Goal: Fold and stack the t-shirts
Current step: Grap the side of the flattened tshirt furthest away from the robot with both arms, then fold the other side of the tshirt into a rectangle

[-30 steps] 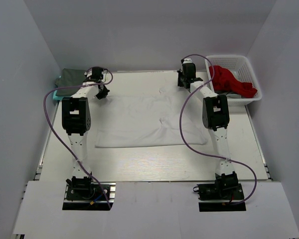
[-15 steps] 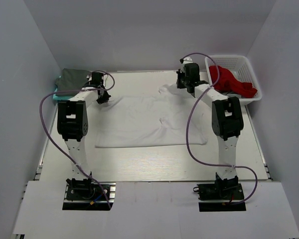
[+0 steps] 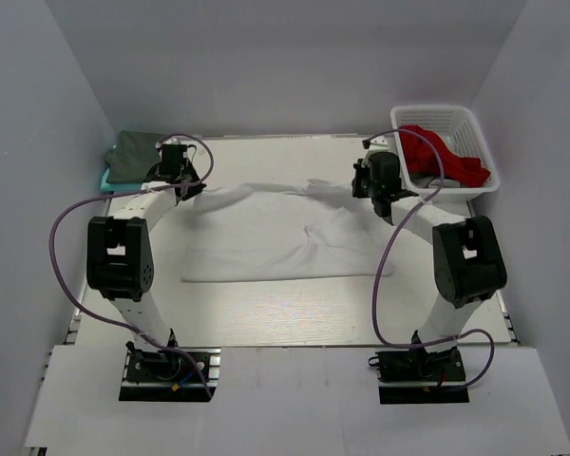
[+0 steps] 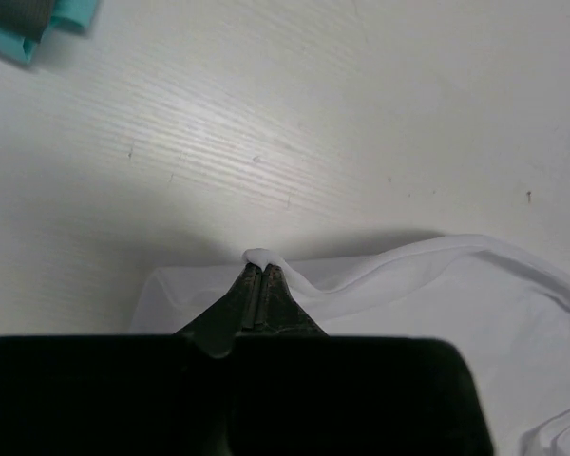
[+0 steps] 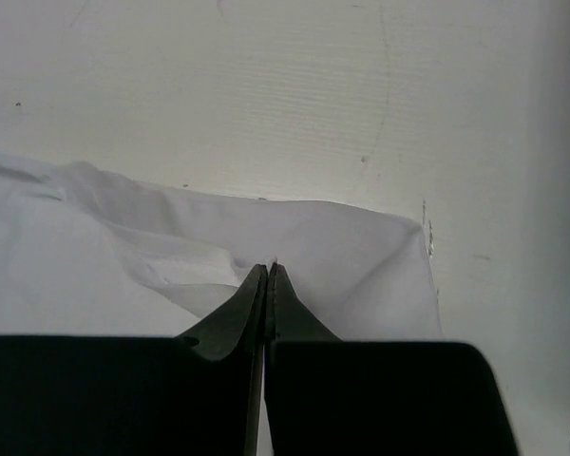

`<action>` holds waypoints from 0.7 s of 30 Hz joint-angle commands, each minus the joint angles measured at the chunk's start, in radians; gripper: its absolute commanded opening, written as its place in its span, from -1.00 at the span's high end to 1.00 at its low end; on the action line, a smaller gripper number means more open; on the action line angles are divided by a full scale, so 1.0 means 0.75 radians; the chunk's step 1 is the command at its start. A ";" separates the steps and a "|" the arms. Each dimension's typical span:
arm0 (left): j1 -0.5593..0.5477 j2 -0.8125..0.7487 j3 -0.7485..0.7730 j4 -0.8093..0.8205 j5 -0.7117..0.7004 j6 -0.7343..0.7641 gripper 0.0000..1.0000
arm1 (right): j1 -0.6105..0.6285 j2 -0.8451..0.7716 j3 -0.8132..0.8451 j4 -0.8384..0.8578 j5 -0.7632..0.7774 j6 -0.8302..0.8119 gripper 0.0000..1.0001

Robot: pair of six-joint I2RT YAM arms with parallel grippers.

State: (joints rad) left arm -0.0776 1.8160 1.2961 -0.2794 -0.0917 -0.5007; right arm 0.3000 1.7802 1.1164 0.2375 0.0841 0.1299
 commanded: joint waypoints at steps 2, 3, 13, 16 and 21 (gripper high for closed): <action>-0.011 -0.155 -0.143 0.045 0.020 0.033 1.00 | 0.003 -0.187 -0.118 0.123 0.100 0.084 1.00; -0.011 -0.177 -0.163 0.064 0.020 0.034 1.00 | 0.001 -0.209 -0.138 0.127 0.099 0.101 1.00; -0.011 -0.345 -0.317 0.105 -0.012 0.115 1.00 | 0.003 -0.578 -0.480 0.040 0.190 0.201 1.00; -0.011 -0.378 -0.329 0.105 -0.100 0.166 1.00 | -0.001 -0.674 -0.519 -0.022 0.233 0.199 1.00; -0.011 -0.409 -0.329 0.105 -0.127 0.207 1.00 | 0.001 -0.711 -0.550 -0.038 0.185 0.197 1.00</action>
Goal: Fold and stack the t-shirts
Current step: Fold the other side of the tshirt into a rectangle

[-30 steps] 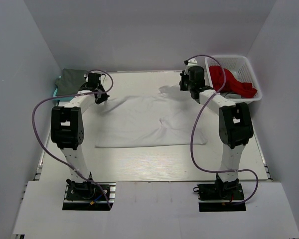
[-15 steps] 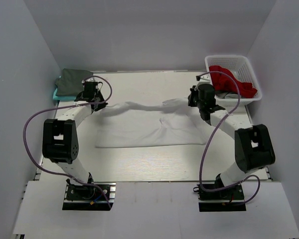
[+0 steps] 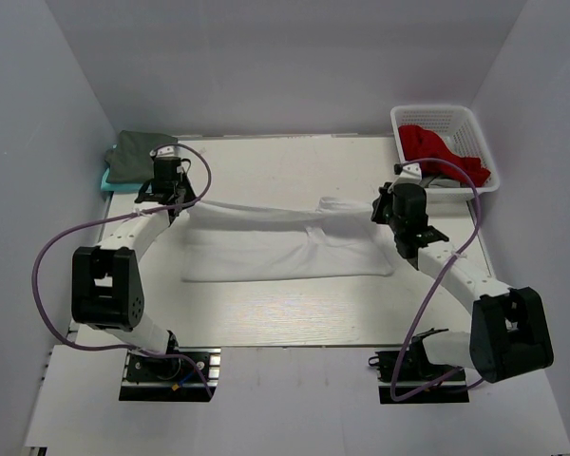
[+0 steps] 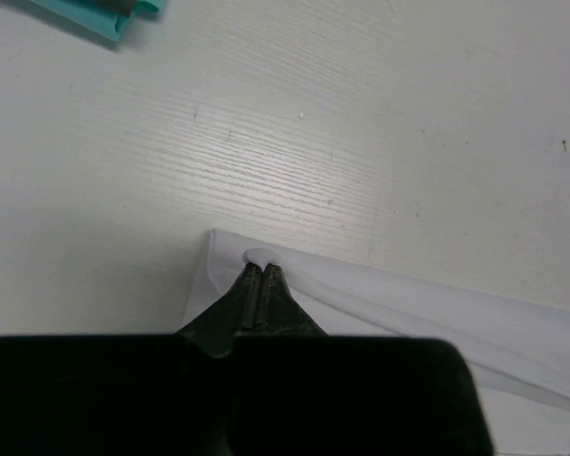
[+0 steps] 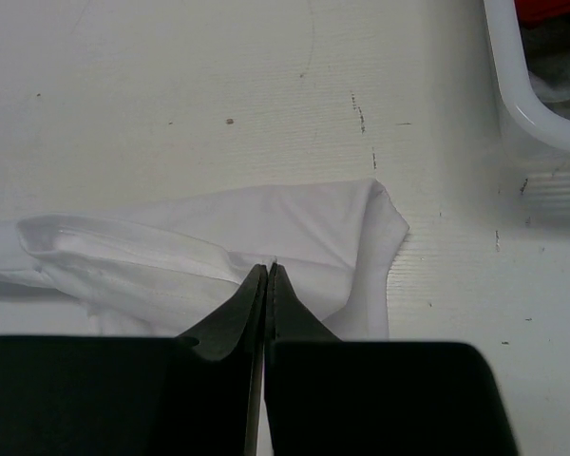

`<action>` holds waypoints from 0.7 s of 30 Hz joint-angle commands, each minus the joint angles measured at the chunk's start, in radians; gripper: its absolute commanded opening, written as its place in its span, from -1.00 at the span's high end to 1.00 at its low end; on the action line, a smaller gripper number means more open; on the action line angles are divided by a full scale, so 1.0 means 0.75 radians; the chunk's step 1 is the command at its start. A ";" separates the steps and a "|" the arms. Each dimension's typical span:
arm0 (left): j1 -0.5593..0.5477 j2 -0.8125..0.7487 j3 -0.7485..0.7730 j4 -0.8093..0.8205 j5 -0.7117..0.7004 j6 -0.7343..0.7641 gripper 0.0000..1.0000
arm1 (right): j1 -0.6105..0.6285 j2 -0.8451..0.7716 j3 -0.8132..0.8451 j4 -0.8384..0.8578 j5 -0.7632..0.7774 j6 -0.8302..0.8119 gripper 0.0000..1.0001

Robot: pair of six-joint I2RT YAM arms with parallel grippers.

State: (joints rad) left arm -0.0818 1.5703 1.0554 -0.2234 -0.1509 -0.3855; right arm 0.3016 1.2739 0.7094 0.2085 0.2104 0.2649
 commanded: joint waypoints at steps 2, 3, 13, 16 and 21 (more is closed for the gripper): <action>-0.005 -0.096 -0.008 0.042 -0.036 0.054 1.00 | 0.001 -0.046 -0.007 0.004 0.004 0.025 1.00; -0.005 -0.096 -0.026 0.054 -0.036 0.054 1.00 | -0.001 -0.056 -0.011 0.004 0.002 0.023 1.00; -0.005 -0.071 -0.133 -0.041 -0.052 -0.124 0.96 | 0.005 -0.101 -0.172 -0.055 -0.186 0.082 1.00; -0.005 -0.057 -0.145 -0.209 -0.171 -0.289 0.22 | 0.011 -0.109 -0.220 -0.141 -0.354 0.111 0.52; 0.023 -0.144 -0.039 -0.626 -0.436 -0.531 -1.00 | 0.021 -0.322 -0.301 -0.374 -0.509 0.164 -0.15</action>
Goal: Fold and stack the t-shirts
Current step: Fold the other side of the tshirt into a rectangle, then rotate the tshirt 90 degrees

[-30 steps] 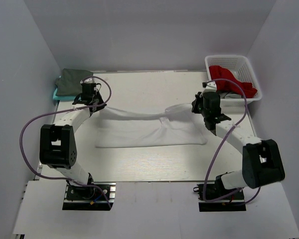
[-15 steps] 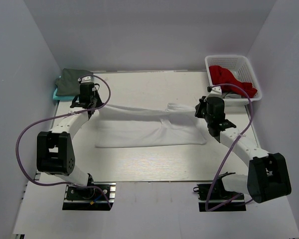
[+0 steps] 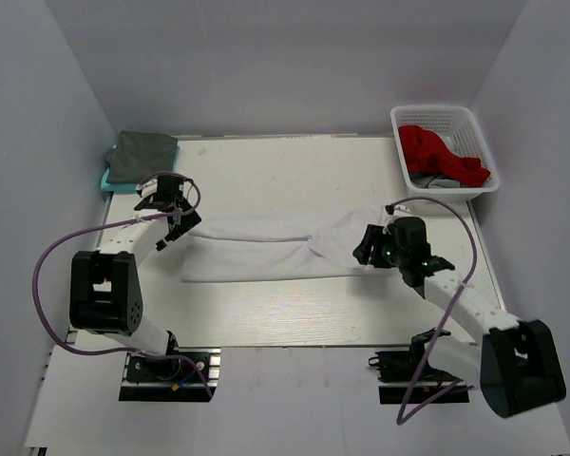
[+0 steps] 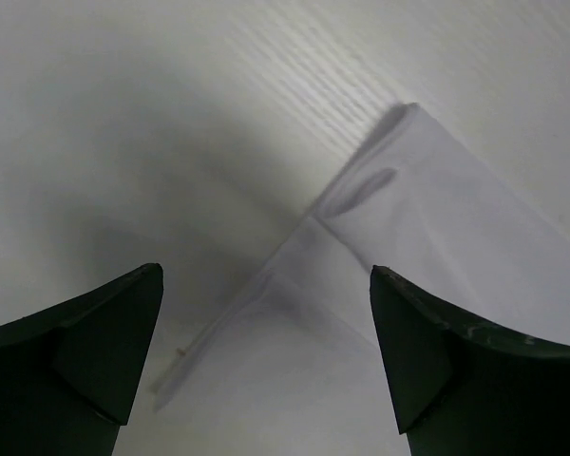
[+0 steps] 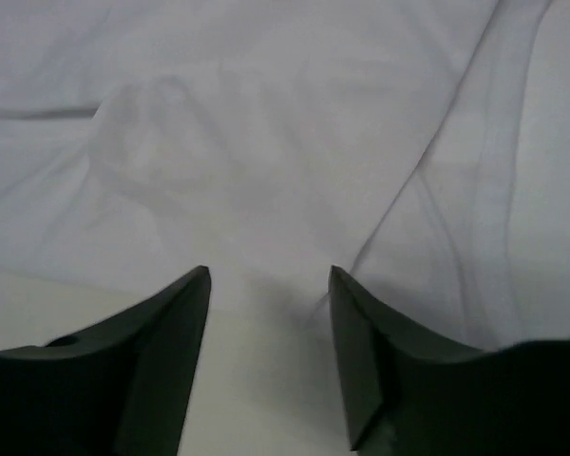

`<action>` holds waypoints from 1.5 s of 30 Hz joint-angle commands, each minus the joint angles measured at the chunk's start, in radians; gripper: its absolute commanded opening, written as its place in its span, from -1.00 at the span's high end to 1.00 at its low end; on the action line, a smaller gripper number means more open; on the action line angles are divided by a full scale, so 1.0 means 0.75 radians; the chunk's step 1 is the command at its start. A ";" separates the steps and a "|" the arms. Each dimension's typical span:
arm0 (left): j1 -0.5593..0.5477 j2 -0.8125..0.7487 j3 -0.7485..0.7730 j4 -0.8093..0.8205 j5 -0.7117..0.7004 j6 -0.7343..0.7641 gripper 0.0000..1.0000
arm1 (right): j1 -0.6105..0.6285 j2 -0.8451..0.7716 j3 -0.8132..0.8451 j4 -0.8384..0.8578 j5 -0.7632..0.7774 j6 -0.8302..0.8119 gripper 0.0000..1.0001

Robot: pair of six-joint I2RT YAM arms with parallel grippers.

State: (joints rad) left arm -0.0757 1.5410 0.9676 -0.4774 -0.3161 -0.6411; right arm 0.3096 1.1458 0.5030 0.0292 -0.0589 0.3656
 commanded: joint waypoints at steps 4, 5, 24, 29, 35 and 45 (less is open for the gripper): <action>0.015 -0.232 0.103 -0.286 -0.180 -0.229 -1.00 | 0.011 -0.317 -0.010 -0.154 -0.114 -0.021 -0.77; 0.015 -0.250 0.103 -0.256 -0.145 -0.229 -1.00 | 0.009 -0.317 -0.008 -0.127 -0.112 -0.023 -0.81; -0.052 0.252 0.097 0.166 0.538 0.057 -1.00 | -0.006 0.385 0.211 -0.162 -0.012 0.318 -0.81; -0.130 0.179 -0.197 0.023 0.499 -0.137 -1.00 | -0.032 0.674 0.437 -0.180 0.060 0.345 -0.81; -0.316 -0.175 -0.609 0.027 0.864 -0.195 -1.00 | -0.034 1.242 0.924 -0.115 -0.142 0.180 -0.81; -0.748 -0.557 -0.485 -0.002 1.199 -0.058 -1.00 | -0.016 1.498 1.758 -0.450 -0.421 -0.389 -0.81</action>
State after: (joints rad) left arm -0.6231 1.2346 0.5293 -0.4110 0.5869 -0.7341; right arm 0.2928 2.3268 1.8114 -0.1955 -0.3321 0.2142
